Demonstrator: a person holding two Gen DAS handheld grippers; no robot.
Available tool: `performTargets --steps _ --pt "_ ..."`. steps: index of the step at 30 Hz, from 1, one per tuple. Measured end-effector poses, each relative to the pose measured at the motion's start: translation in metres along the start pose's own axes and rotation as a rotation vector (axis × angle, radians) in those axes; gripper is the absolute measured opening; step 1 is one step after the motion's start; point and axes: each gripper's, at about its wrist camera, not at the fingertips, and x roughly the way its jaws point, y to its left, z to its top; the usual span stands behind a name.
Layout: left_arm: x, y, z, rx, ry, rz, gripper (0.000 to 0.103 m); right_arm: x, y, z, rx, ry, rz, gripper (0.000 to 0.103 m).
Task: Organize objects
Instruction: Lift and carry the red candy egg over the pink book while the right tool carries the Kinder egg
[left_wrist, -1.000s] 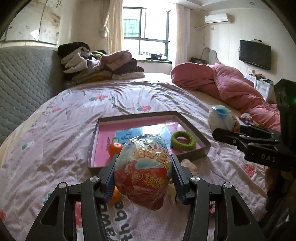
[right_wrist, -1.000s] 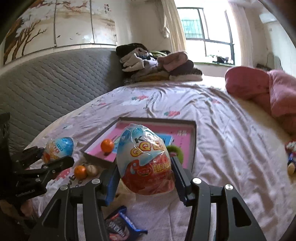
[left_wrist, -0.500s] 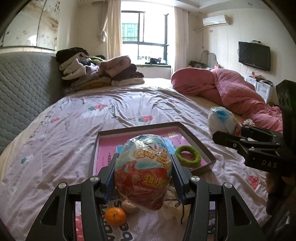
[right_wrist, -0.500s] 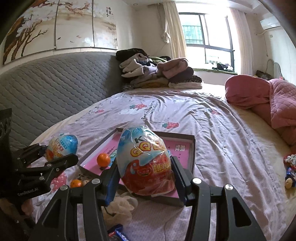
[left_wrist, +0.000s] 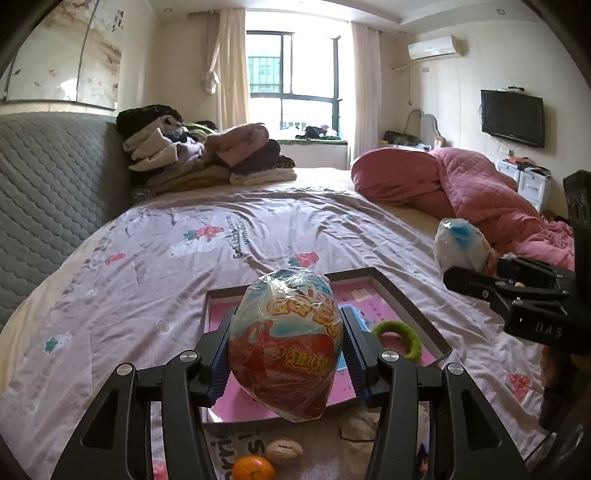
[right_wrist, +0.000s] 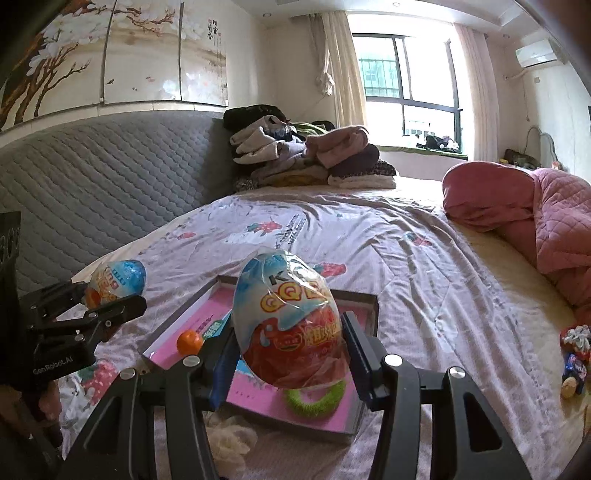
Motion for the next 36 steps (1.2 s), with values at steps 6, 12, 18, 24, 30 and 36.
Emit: performTargets --steps 6,12,18,24,30,36 --pt "0.007 0.005 0.008 0.003 -0.017 0.005 0.054 0.006 0.000 0.005 -0.007 -0.010 -0.003 0.053" --pt "0.012 0.011 0.016 -0.003 -0.055 0.012 0.054 0.004 -0.002 0.008 -0.008 -0.034 -0.013 0.053" --pt "0.022 0.014 0.016 -0.012 -0.048 0.011 0.054 0.006 -0.001 0.012 -0.013 -0.049 -0.018 0.053" --pt "0.028 0.012 0.013 -0.003 -0.060 0.000 0.054 0.012 0.001 0.014 -0.026 -0.048 -0.025 0.053" --pt "0.037 0.008 0.011 0.007 -0.058 -0.013 0.054 0.018 0.003 0.016 -0.045 -0.048 -0.040 0.053" --pt "0.056 -0.001 0.006 0.024 -0.031 -0.034 0.054 0.028 0.002 0.016 -0.058 -0.034 -0.063 0.053"
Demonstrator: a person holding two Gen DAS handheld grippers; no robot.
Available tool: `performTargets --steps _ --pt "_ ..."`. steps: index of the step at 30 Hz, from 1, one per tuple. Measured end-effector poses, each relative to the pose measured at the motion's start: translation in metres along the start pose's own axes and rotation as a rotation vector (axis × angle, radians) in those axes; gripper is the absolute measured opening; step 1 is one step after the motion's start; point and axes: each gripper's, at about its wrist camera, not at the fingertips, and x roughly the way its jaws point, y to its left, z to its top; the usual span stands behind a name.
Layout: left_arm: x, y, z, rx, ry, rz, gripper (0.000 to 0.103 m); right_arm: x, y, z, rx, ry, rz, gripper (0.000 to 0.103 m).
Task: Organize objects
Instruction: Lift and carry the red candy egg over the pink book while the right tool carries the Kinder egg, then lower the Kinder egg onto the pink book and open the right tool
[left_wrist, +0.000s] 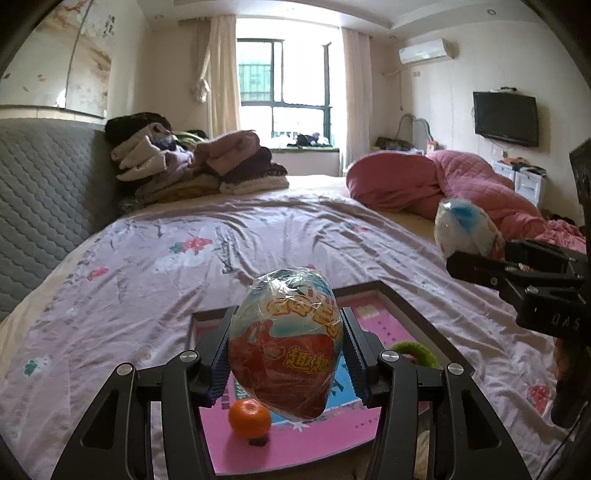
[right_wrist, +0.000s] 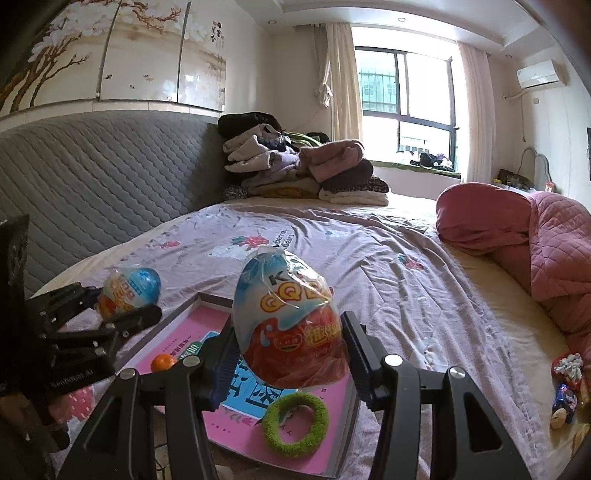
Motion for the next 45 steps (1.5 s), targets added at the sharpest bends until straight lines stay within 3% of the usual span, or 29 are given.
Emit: performTargets --steps 27,45 --pt "0.061 -0.020 -0.041 0.044 0.224 -0.077 0.054 0.047 -0.011 -0.018 -0.025 0.102 -0.022 0.053" --pt "0.079 -0.023 -0.058 0.056 0.326 -0.078 0.054 0.091 -0.007 -0.051 -0.071 0.268 -0.019 0.053"
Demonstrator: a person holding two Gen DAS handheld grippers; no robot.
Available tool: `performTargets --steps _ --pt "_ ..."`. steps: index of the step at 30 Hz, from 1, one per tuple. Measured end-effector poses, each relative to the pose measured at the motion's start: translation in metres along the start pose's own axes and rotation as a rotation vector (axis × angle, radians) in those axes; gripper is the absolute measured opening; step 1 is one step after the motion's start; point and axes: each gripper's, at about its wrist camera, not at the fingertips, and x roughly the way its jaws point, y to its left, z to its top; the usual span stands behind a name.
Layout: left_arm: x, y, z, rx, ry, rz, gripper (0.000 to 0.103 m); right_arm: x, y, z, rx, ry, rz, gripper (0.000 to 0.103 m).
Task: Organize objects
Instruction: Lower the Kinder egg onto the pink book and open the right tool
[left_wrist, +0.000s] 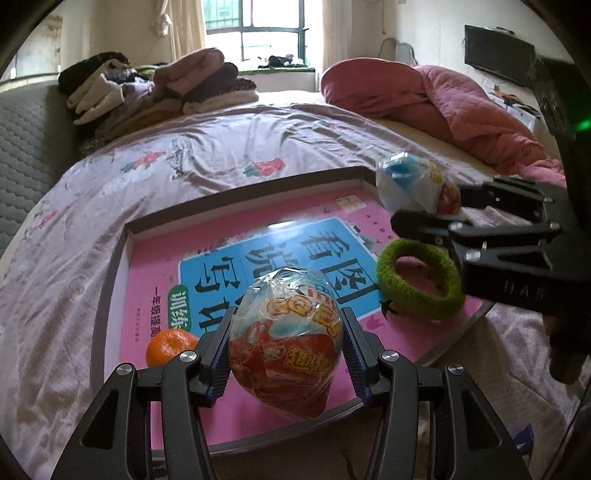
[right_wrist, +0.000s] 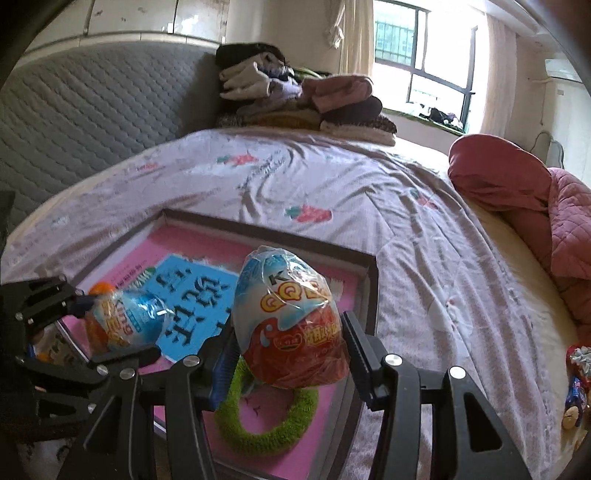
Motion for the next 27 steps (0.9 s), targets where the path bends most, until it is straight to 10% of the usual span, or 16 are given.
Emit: performTargets --steps 27 --pt "0.006 0.000 -0.002 0.011 0.056 0.007 0.059 0.015 0.001 -0.010 -0.001 0.068 -0.018 0.053"
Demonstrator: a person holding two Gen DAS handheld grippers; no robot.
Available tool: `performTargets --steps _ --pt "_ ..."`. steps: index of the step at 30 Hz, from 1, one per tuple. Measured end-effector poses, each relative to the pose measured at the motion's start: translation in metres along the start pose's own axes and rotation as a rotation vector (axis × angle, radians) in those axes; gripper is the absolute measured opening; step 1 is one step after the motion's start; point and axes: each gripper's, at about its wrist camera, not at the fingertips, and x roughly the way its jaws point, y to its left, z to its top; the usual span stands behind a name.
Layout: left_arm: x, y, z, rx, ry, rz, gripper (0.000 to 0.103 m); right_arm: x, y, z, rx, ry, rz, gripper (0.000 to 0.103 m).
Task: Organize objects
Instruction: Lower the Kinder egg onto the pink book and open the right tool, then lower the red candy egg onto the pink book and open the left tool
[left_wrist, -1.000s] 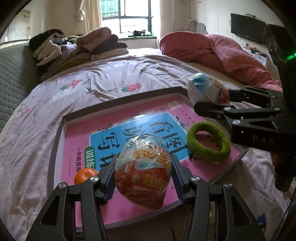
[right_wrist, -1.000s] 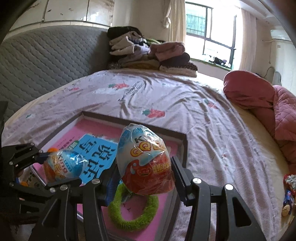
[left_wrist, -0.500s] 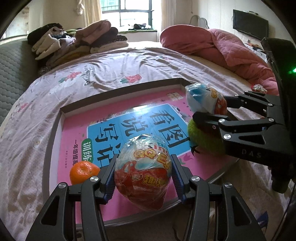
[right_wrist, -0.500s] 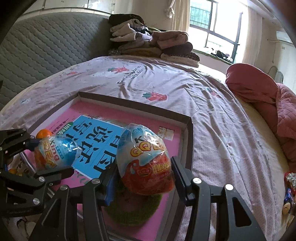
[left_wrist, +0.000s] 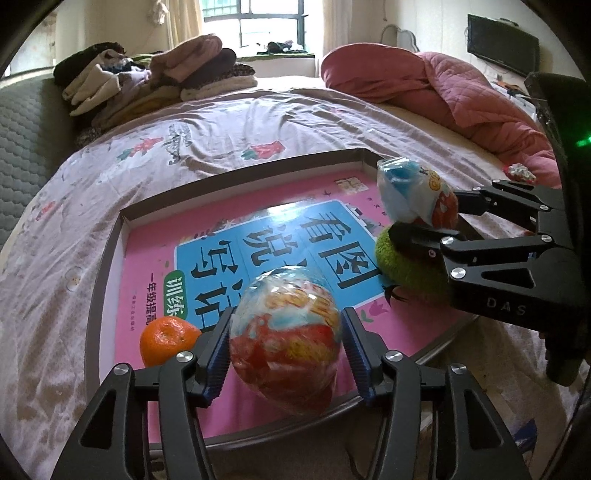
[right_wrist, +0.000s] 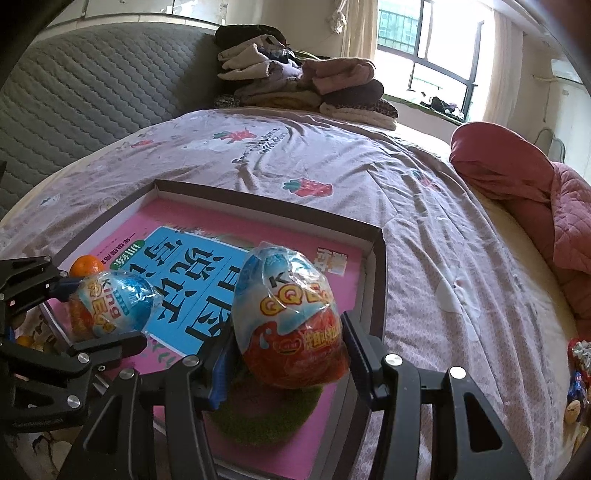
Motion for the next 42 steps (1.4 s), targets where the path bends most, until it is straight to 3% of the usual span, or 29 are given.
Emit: performTargets --steps 42 --pt "-0.020 -0.002 0.007 -0.018 -0.046 -0.027 0.067 -0.002 -0.004 0.000 0.032 0.023 -0.004 0.054"
